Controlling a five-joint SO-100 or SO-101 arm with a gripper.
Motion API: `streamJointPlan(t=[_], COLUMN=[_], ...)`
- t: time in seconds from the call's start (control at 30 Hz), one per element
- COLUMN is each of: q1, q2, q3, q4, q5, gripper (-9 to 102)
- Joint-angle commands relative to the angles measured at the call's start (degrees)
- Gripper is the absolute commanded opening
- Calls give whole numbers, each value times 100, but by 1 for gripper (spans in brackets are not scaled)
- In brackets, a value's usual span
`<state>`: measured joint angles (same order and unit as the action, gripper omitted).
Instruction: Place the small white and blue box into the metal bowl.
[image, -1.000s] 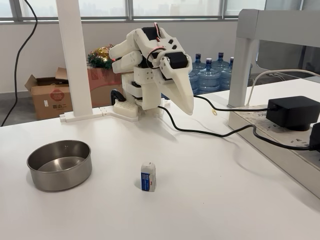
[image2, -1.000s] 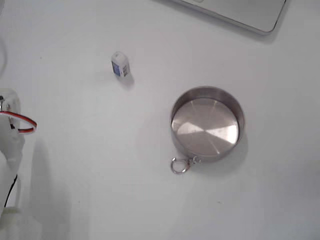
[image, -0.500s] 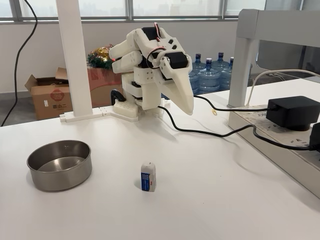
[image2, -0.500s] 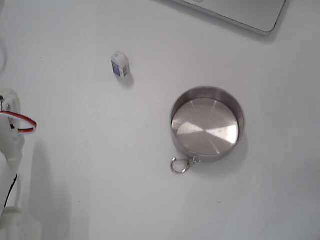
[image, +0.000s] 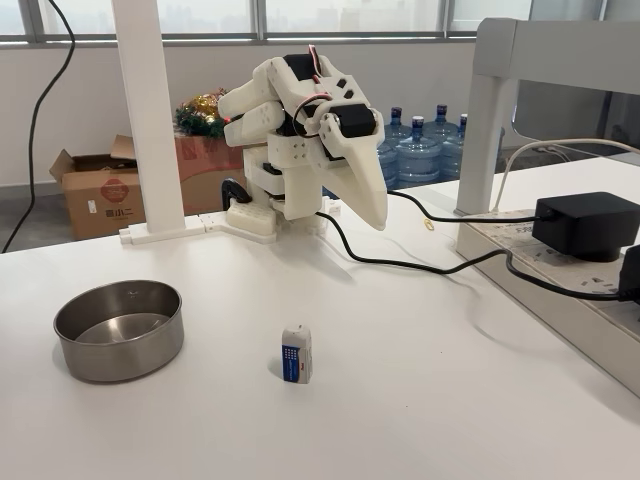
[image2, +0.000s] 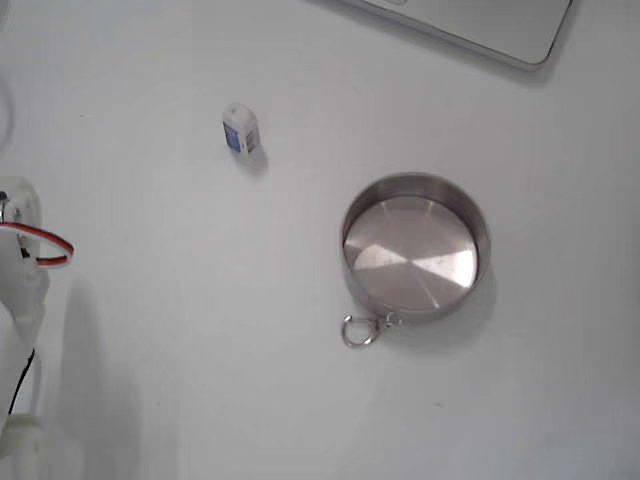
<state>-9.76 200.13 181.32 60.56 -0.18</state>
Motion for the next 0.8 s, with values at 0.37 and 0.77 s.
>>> streamJointPlan(t=[0.37,0.77], q1=[589,1283], q2=[-255,-4482], q3=[272,237], q4=[-1292,-7137], q5=[70,1178], gripper=[-4,-3])
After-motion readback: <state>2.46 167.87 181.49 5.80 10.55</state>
